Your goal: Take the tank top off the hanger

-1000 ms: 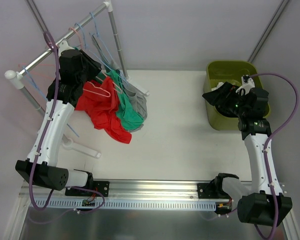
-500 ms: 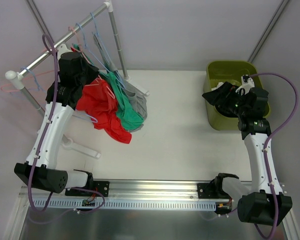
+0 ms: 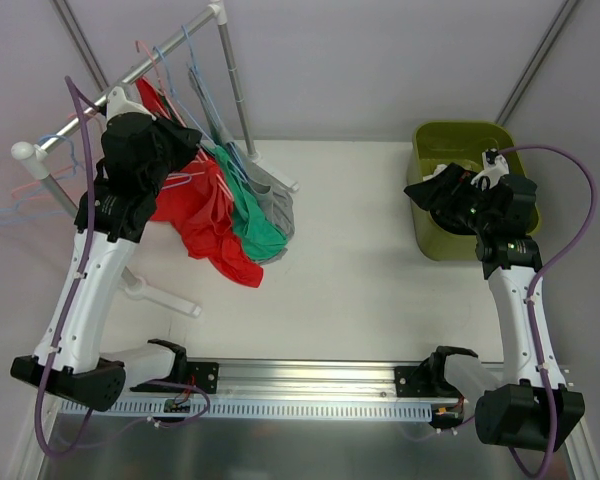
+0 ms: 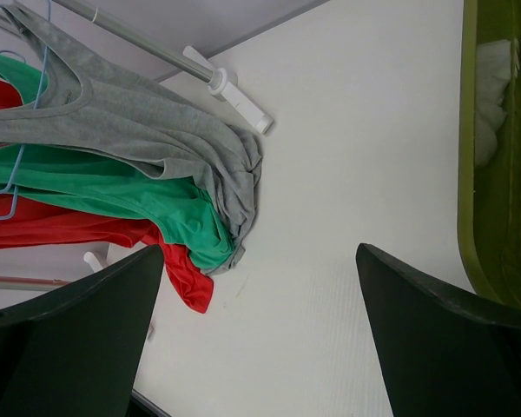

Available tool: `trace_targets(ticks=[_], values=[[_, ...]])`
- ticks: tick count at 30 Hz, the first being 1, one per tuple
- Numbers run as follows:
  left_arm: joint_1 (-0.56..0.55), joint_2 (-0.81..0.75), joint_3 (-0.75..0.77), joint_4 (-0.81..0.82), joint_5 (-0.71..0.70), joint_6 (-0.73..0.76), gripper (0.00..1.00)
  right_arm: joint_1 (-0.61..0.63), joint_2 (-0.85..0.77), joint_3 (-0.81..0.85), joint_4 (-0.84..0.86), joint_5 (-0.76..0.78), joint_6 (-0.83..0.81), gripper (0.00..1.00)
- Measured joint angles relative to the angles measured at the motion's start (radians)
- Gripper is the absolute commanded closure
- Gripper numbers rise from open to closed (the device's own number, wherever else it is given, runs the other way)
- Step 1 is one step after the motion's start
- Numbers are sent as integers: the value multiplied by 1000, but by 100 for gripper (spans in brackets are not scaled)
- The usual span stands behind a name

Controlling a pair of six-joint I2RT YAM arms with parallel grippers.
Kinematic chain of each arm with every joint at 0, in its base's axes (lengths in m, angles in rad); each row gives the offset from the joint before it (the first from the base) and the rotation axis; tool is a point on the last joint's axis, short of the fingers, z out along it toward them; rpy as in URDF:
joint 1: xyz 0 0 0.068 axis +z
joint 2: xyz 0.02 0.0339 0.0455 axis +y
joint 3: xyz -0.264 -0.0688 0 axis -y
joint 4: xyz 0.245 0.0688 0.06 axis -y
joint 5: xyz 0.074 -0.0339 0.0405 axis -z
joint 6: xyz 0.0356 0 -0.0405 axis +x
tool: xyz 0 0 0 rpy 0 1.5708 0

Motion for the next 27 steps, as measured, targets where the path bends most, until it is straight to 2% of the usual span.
trace_targets(ticks=[9,14,27], values=[[-120,-126,-31,-2,-2,-1,100,0,0,-5,1,-3,3,1],[-159,-207,-111,1,12,-13,100,0,0,-13,0,-8,4,1],[-349,-391,-353,5,19,-71,100,2,0,-14,20,-46,18,1]])
